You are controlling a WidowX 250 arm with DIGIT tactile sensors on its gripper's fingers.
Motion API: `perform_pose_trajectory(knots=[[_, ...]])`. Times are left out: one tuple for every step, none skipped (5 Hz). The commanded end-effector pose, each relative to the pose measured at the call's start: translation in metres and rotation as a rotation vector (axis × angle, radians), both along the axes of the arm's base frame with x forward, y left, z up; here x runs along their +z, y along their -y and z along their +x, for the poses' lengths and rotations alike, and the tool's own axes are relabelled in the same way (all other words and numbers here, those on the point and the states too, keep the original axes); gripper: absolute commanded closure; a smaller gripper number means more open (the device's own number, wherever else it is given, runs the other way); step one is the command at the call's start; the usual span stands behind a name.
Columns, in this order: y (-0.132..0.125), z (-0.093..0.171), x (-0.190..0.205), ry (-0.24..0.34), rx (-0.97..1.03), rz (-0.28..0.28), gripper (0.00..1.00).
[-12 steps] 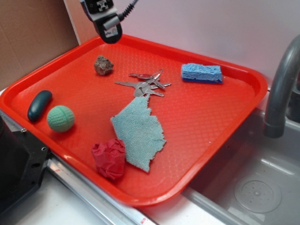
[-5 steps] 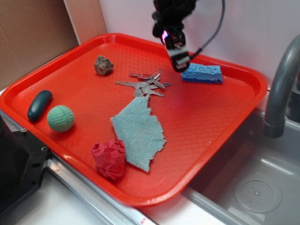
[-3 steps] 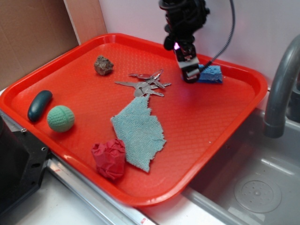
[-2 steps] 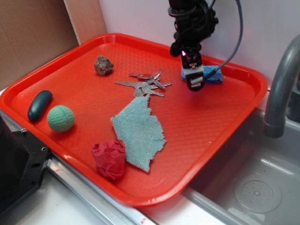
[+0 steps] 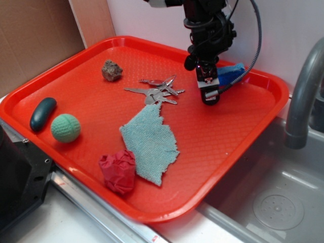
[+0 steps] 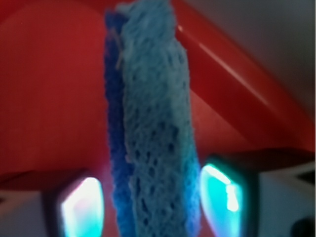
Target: Grab the blue sponge.
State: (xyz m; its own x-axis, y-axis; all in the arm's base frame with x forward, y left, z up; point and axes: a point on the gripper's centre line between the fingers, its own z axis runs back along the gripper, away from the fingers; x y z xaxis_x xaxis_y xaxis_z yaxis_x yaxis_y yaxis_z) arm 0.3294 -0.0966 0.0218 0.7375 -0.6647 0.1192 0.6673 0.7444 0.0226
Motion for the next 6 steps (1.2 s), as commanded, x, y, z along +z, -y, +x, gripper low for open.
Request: perform_pose_trajectory(knots=[[-0.001,-0.037,0.058,0.027,0.242,0.010,1.00],[-0.007,-0.073,0.108,0.065,0.384,-0.025,1.00],[-0.006,-0.114,0.159,0.030,0.523,-0.038,1.00],[-0.019,-0.147,0.214,-0.097,0.621,-0.070,1.00],[-0.035,-0.157,0.245,-0.062,0.757,-0.082,1.00],[-0.054,-0.159,0.248,-0.102,0.882,-0.049,1.00]])
